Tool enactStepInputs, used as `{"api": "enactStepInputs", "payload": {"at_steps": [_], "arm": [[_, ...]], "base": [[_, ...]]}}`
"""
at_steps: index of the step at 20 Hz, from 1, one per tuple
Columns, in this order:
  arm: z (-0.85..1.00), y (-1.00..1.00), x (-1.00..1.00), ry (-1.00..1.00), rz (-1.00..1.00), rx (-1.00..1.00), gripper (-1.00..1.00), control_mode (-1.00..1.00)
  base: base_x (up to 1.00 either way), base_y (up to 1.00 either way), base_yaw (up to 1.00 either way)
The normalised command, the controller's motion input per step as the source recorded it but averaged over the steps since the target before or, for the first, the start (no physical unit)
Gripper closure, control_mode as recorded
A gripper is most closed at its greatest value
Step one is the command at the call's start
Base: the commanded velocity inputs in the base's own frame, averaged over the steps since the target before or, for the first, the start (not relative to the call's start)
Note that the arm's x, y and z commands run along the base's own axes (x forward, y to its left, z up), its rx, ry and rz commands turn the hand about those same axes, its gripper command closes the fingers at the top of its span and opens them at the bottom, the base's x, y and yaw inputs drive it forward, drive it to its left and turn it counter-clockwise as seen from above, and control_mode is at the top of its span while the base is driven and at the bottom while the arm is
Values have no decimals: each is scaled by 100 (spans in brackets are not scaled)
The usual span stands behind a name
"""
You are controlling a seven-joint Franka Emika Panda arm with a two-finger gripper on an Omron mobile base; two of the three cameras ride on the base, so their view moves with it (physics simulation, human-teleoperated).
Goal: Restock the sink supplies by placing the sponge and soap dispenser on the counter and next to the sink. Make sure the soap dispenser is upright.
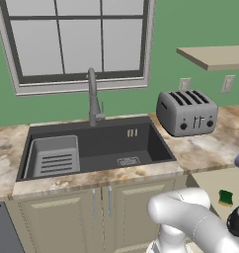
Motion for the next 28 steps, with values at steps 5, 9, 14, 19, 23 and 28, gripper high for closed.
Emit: {"api": "enactStepInputs", "payload": {"at_steps": [5,9,14,19,23,28], "arm": [[96,52,7,-1,12,-21,100,-100],[89,62,24,6,16,-31,100,-100],[9,97,58,23,21,-39,100,-100],[27,46,72,17,20,-30,100,-100],[21,18,97,22,16,-27,100,-100],[1,4,94,32,3,-21,100,-100]], "base": [[0,0,0],[0,0,0],[0,0,0],[0,0,0],[0,0,0],[0,0,0]]}}
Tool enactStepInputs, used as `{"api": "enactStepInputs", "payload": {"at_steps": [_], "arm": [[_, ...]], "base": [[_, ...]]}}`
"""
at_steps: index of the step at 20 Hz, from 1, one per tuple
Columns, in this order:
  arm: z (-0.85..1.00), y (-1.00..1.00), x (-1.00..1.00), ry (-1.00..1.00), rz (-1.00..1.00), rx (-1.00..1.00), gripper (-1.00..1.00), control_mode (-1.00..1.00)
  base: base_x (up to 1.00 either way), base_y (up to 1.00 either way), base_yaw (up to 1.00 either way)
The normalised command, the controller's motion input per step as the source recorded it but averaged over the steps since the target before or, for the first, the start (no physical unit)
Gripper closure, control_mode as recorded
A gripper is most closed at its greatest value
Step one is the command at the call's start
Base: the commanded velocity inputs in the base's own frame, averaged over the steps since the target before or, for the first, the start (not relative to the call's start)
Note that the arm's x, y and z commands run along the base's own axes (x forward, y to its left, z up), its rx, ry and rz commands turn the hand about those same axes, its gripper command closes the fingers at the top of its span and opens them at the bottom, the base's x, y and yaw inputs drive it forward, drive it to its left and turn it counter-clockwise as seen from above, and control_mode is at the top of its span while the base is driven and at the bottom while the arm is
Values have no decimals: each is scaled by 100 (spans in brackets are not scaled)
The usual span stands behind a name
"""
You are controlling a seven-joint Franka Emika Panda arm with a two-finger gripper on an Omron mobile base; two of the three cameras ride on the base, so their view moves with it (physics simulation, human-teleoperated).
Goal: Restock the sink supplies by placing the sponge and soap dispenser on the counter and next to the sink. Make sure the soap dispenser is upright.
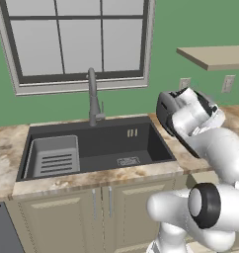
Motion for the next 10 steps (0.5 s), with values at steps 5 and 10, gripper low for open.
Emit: {"api": "enactStepInputs", "payload": {"at_steps": [5,10], "arm": [[0,3,64,35,3,-22,100,-100],[0,0,35,26,7,-18,100,-100]], "base": [[0,0,0],[0,0,0]]}}
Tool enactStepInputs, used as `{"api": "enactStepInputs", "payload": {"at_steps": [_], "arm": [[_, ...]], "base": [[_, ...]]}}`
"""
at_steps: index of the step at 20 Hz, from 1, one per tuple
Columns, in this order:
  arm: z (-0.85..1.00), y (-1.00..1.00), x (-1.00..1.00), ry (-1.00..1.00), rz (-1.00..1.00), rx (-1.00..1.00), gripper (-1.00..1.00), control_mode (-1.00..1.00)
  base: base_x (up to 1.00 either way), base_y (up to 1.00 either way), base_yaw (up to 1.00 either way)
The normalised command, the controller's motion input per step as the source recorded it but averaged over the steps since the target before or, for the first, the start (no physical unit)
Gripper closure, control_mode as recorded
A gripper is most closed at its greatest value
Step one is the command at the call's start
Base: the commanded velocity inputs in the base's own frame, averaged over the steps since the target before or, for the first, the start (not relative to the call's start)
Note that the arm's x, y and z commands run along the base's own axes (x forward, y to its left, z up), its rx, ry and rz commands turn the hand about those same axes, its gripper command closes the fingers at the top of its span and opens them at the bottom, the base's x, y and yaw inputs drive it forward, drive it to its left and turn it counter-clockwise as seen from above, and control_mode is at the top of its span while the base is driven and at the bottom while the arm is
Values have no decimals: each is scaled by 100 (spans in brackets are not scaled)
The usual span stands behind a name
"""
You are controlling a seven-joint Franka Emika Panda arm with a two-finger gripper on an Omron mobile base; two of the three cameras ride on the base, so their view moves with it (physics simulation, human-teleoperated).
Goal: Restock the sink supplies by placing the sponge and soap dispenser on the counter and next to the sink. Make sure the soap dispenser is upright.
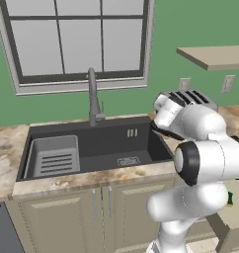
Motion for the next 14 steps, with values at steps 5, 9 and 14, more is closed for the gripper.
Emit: {"api": "enactStepInputs", "payload": {"at_steps": [5,9,14], "arm": [[0,3,28,21,9,-11,100,-100],[0,20,7,11,13,-1,100,-100],[0,21,0,0,13,0,100,-100]], "base": [[0,0,0],[0,0,0],[0,0,0]]}}
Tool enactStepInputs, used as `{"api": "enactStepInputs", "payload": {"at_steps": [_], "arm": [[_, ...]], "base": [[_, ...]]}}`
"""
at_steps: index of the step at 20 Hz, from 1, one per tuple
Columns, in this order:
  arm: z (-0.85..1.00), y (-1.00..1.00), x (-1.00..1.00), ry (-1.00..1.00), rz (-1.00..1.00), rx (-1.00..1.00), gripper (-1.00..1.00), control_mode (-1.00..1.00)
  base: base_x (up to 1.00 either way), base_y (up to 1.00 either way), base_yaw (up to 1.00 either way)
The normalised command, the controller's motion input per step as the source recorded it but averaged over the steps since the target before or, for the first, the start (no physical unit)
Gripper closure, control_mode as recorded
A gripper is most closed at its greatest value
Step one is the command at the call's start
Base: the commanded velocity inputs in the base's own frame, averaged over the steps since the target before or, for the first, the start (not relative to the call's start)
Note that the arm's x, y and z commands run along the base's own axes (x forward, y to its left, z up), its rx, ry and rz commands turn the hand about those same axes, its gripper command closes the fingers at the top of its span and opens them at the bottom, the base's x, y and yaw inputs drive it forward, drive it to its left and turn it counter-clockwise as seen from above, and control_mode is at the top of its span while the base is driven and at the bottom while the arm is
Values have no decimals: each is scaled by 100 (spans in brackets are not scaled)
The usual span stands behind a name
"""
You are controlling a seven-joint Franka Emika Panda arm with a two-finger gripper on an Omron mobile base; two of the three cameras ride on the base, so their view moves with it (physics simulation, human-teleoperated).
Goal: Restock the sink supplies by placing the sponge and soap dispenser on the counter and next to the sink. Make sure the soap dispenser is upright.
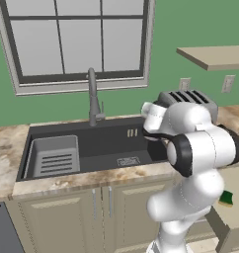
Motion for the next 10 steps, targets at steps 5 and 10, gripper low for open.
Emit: {"api": "enactStepInputs", "payload": {"at_steps": [5,10], "arm": [[-4,12,7,0,9,0,100,-100],[-16,12,36,0,5,0,100,-100]], "base": [[0,0,0],[0,0,0]]}}
